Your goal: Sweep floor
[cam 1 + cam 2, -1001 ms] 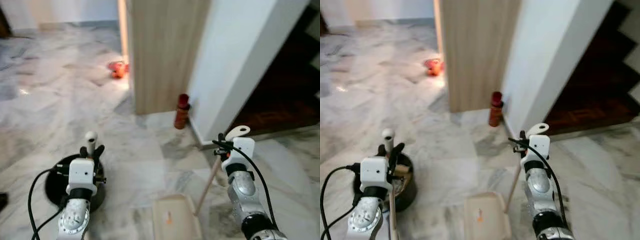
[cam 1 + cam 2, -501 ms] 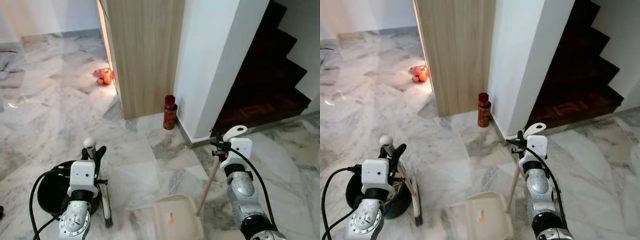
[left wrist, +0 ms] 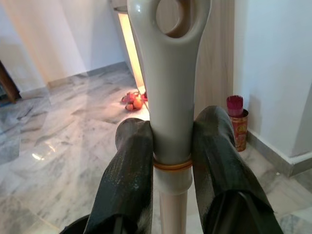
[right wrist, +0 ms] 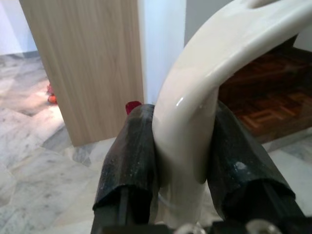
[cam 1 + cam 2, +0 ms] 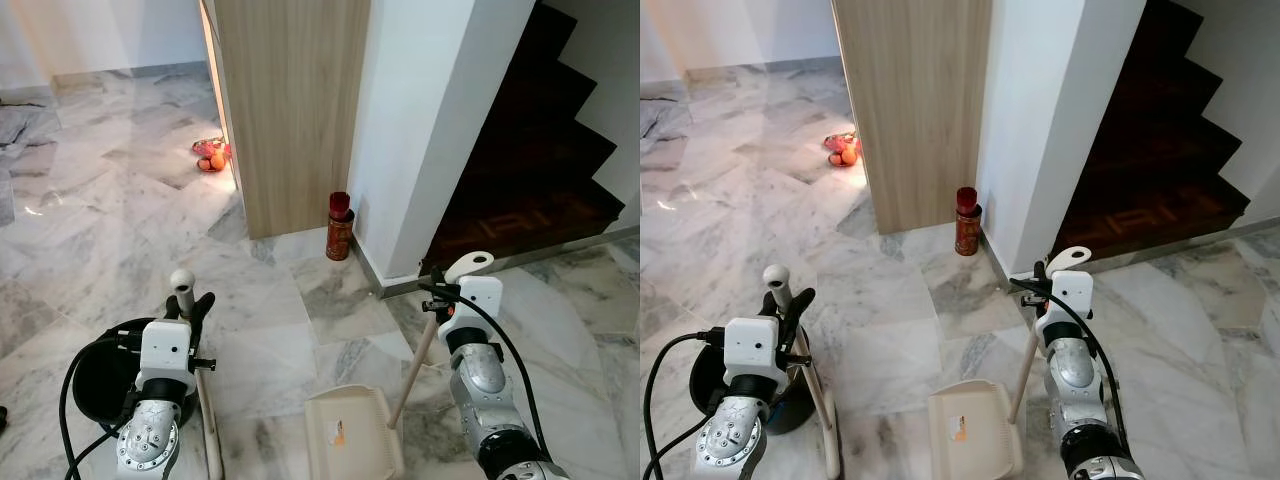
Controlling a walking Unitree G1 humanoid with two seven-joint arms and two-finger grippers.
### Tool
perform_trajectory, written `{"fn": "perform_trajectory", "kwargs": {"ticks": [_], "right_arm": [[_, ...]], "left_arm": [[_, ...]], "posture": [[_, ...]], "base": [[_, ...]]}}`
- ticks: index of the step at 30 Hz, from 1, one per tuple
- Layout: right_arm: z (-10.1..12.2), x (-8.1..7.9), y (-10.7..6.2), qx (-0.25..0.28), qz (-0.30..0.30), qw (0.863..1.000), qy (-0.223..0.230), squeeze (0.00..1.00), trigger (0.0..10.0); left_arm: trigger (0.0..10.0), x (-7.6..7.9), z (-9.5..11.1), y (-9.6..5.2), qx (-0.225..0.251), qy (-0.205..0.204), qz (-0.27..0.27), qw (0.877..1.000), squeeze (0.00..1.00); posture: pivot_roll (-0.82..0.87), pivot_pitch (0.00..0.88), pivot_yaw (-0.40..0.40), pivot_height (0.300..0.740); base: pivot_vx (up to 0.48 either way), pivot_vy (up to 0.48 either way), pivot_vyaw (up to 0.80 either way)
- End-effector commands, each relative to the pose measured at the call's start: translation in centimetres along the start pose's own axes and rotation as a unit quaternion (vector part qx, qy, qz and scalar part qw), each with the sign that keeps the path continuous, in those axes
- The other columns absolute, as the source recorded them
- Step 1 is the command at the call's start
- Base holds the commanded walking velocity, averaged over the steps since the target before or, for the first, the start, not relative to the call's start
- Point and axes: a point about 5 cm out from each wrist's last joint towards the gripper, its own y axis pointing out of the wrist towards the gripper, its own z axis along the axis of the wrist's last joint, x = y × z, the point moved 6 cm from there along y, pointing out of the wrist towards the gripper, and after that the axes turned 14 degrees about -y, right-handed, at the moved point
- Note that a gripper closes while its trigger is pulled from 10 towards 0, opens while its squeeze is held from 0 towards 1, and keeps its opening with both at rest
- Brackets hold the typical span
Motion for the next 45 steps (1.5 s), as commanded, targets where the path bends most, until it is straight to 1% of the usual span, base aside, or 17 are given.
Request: {"fn": "perform_trajectory", "kwargs": {"ticks": [1, 5, 12, 20, 33, 41, 45], "right_arm": [[0.41, 0.37, 0.17, 0.008, -0.011, 1.000, 0.006, 0.00, 10.0], [0.42, 0.33, 0.16, 0.008, -0.013, 1.000, 0.007, 0.00, 10.0], [0.45, -0.18, 0.15, 0.008, -0.008, 1.000, 0.009, 0.00, 10.0], [0.68, -0.17, 0.29, 0.010, -0.007, 1.000, 0.008, 0.00, 10.0], [0.85, -0.37, 0.16, 0.016, -0.005, 1.000, 0.004, 0.00, 10.0], [1.03, 0.05, 0.26, 0.019, -0.009, 1.000, -0.001, 0.00, 10.0], [1.28, -0.13, 0.31, 0.025, 0.000, 1.000, -0.009, 0.00, 10.0]], "left_arm": [[10.0, -0.09, 1.25, 0.83, 0.020, 0.005, -0.002, 1.000, 0.00], [10.0, -0.08, 1.31, 0.92, 0.020, 0.007, -0.003, 1.000, 0.00], [10.0, 0.29, 1.36, 1.21, 0.022, 0.004, -0.009, 1.000, 0.00], [10.0, 0.43, 1.38, 1.13, 0.023, 0.000, -0.011, 1.000, 0.00], [10.0, 0.21, 1.54, 1.12, 0.025, 0.000, -0.008, 1.000, 0.00], [10.0, 0.33, 1.60, 1.31, 0.028, -0.002, -0.006, 1.000, 0.00], [10.0, 0.05, 1.97, 1.52, 0.034, -0.003, 0.002, 0.999, 0.00]], "posture": [[0.14, 0.018, 0.009, 0.740], [0.14, 0.016, 0.012, 0.740], [0.14, 0.010, 0.006, 0.740], [0.14, 0.024, 0.003, 0.740], [0.14, 0.047, 0.004, 0.740], [0.13, 0.059, -0.008, 0.740], [0.13, 0.064, -0.014, 0.740]], "base": [[0.000, 0.000, -0.79], [0.000, 0.000, -0.79], [0.000, -0.414, -0.79], [0.000, 0.000, -0.79], [0.000, 0.000, -0.79], [0.000, 0.000, -0.78], [0.000, 0.000, -0.78]]}}
